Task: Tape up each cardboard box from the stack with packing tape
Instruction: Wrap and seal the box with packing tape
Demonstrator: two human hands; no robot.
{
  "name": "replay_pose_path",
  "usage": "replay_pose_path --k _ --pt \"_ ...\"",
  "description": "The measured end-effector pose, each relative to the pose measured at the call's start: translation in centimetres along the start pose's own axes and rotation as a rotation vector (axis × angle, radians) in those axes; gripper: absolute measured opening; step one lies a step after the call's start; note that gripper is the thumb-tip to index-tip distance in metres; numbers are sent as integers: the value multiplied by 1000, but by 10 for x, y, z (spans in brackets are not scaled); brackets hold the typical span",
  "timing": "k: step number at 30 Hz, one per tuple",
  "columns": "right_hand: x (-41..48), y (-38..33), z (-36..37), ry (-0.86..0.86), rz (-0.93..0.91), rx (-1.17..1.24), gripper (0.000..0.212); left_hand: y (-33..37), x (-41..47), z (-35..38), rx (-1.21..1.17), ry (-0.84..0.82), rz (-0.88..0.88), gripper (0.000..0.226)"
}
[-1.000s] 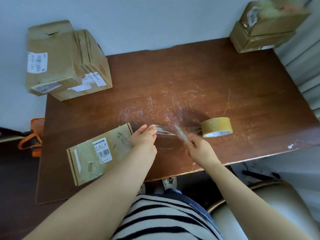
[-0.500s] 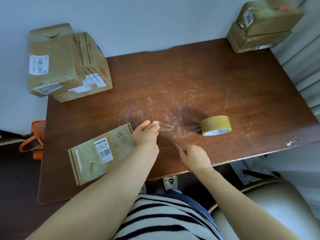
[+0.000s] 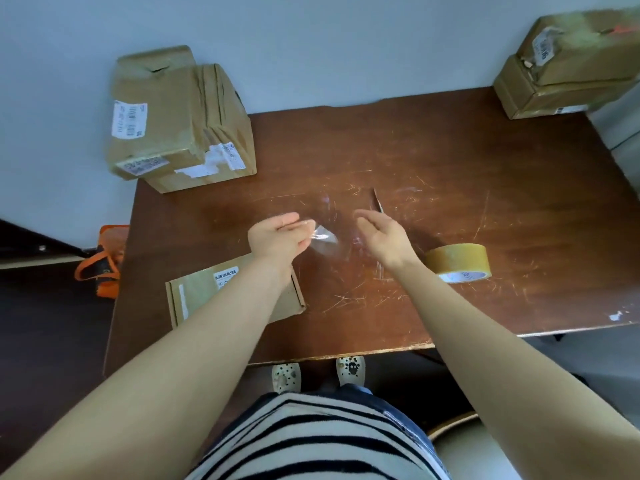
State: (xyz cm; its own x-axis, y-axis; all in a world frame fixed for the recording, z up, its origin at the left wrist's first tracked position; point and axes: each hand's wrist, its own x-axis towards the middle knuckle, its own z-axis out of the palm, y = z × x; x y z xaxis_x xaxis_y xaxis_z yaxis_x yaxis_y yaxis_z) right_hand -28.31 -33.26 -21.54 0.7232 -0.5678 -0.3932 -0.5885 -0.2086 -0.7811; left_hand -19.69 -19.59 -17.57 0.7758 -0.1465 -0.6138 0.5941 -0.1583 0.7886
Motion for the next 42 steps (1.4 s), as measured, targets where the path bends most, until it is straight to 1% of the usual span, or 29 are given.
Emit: replay_pose_path --k 1,2,3,4,5,7,8,11,13,16,19,20,23,24,25,26,28,29,30,31,32,33,34,35,37,38,39,40,42 --pt "-7 -9 3 -91 70 239 38 4 -1 -3 2 -32 3 43" --pt "-11 -17 5 -197 136 395 43 7 -2 -7 0 -52 0 44" --pt "-14 -23 6 -285 152 429 46 10 -2 -12 -2 -62 -5 46" --pt "-17 -29 7 -341 139 409 43 13 -2 -18 -2 -70 -9 47" --pt "-19 -34 8 -369 108 374 34 17 -2 -25 -2 -78 -9 48" --pt "-22 -41 13 -362 64 348 13 23 -2 -42 -16 -102 4 53" --pt "-24 -45 17 -357 59 360 9 25 -2 -51 -23 -116 10 57" --pt "-32 -62 33 -361 45 340 6 26 -1 -77 -12 -123 24 68" --pt "-38 -73 46 -351 27 296 9 26 -2 -92 -43 -103 18 68" --pt "-46 -85 65 -348 16 248 15 22 -1 -114 -109 -38 2 53" --pt "-55 -94 85 -372 16 199 12 9 0 -133 -165 36 5 40" --pt "-58 -96 90 -374 19 193 12 4 2 -142 -199 85 19 40" --pt "-61 -96 97 -346 46 230 13 -3 14 -185 -383 315 50 44" --pt "-60 -93 97 -333 59 251 12 -6 17 -200 -376 363 81 44" --pt "-60 -90 98 -323 77 271 12 -13 18 -212 -293 376 131 42" --pt "-60 -87 99 -319 96 289 11 -23 18 -221 -134 369 199 37" --pt "-62 -84 107 -328 136 321 8 -46 11 -224 312 312 427 28" --pt "-63 -84 112 -338 152 331 8 -59 8 -223 516 230 568 29" --pt "-65 -85 118 -346 161 335 8 -70 7 -220 715 96 658 39" --pt "-67 -86 122 -350 165 334 8 -81 7 -219 936 -48 694 58" --pt "-68 -87 126 -349 169 333 9 -91 11 -218 1171 -138 726 76" --pt "-69 -88 129 -345 176 335 9 -101 13 -219 1375 -165 764 88" --pt "-70 -87 132 -338 188 339 10 -110 13 -218 1495 -146 801 93" --pt "-71 -87 134 -330 206 346 10 -116 14 -217 1540 -113 813 95" --pt "-74 -84 140 -315 250 370 9 -118 13 -215 1508 -153 778 95" --pt "-76 -83 143 -312 275 384 8 -115 13 -216 1409 -216 742 94" --pt "-78 -82 147 -315 303 399 6 -110 12 -219 1251 -241 737 91" --pt "-82 -81 152 -322 337 414 3 -104 11 -222 1071 -207 748 85" --pt "-91 -78 163 -337 416 471 5 -97 7 -229 807 -61 696 70"
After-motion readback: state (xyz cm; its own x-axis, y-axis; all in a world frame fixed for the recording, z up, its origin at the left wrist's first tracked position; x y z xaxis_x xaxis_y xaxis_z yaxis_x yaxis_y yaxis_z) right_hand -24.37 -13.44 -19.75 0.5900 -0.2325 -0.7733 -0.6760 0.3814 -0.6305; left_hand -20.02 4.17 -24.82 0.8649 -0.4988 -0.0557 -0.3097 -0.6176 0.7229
